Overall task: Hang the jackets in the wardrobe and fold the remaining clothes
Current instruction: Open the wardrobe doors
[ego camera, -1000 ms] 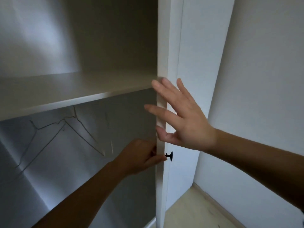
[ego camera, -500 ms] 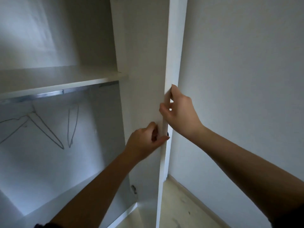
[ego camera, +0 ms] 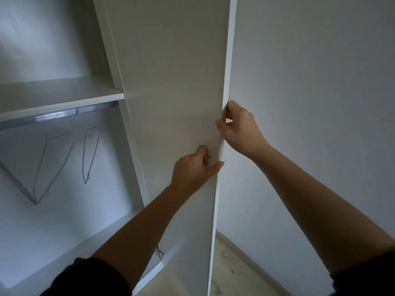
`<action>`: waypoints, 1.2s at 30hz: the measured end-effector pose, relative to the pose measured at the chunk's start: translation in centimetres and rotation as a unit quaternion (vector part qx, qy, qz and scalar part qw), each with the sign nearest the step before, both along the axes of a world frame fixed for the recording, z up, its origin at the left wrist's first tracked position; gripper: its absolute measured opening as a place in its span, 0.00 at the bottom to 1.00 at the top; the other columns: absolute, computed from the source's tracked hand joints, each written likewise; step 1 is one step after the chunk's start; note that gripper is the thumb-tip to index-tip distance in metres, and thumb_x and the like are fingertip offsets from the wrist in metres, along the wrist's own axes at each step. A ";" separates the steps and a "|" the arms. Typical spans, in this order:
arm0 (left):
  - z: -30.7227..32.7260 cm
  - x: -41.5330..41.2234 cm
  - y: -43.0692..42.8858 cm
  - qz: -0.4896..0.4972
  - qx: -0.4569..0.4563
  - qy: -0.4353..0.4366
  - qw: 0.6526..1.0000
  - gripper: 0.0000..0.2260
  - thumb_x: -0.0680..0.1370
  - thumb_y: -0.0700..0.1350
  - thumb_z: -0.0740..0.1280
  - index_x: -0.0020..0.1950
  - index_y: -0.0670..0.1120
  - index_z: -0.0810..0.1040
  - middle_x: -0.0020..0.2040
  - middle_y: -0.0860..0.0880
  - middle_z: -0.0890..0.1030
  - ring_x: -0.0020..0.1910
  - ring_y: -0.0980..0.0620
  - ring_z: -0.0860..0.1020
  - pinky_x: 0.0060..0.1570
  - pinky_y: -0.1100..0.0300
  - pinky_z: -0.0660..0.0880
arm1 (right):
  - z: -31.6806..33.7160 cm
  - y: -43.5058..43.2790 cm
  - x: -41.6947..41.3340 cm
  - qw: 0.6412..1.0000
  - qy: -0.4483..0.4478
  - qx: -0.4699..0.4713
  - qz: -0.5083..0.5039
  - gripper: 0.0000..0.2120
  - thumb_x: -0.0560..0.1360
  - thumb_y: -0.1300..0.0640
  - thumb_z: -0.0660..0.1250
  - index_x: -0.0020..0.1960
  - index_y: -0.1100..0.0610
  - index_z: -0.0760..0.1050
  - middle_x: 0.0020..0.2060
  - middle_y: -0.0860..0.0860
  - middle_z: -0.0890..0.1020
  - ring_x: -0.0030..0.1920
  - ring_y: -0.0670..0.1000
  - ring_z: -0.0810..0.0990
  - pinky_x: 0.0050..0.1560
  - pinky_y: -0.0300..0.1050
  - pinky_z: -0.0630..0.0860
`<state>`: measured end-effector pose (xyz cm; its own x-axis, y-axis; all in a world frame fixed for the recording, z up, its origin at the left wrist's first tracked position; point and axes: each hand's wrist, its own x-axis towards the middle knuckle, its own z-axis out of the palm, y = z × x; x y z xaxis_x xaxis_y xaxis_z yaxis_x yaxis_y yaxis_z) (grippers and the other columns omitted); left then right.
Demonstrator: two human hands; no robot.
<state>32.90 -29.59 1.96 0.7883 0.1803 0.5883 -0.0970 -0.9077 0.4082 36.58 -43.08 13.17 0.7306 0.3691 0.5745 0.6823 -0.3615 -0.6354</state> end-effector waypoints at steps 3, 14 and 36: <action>-0.2 1.2 -0.5 0.012 0.017 -0.036 0.999 0.22 0.72 0.67 0.61 0.39 0.49 0.65 0.26 0.54 0.69 0.24 0.51 0.69 0.28 0.62 0.63 | 0.2 -0.6 1.5 1.000 0.004 -0.015 0.010 0.05 0.75 0.63 0.63 0.41 0.59 0.69 0.38 0.57 0.79 0.40 0.57 0.79 0.47 0.54 0.78; -1.8 0.2 -0.6 -0.029 -0.031 -0.099 0.994 0.19 0.73 0.61 0.67 0.34 0.50 0.65 0.24 0.55 0.66 0.22 0.56 0.66 0.24 0.63 0.61 | -3.8 -2.4 1.3 0.996 0.071 -0.008 0.051 0.09 0.79 0.49 0.63 0.48 0.55 0.75 0.41 0.48 0.82 0.38 0.47 0.84 0.39 0.43 0.80; -10.6 -11.9 -28.3 -0.322 -0.200 0.223 0.898 0.06 0.75 0.42 0.69 0.39 0.50 0.77 0.36 0.58 0.83 0.39 0.62 0.81 0.41 0.68 0.75 | -20.1 -36.8 -18.0 0.904 0.368 0.072 -0.206 0.11 0.81 0.59 0.57 0.47 0.50 0.76 0.43 0.48 0.85 0.39 0.50 0.85 0.41 0.48 0.80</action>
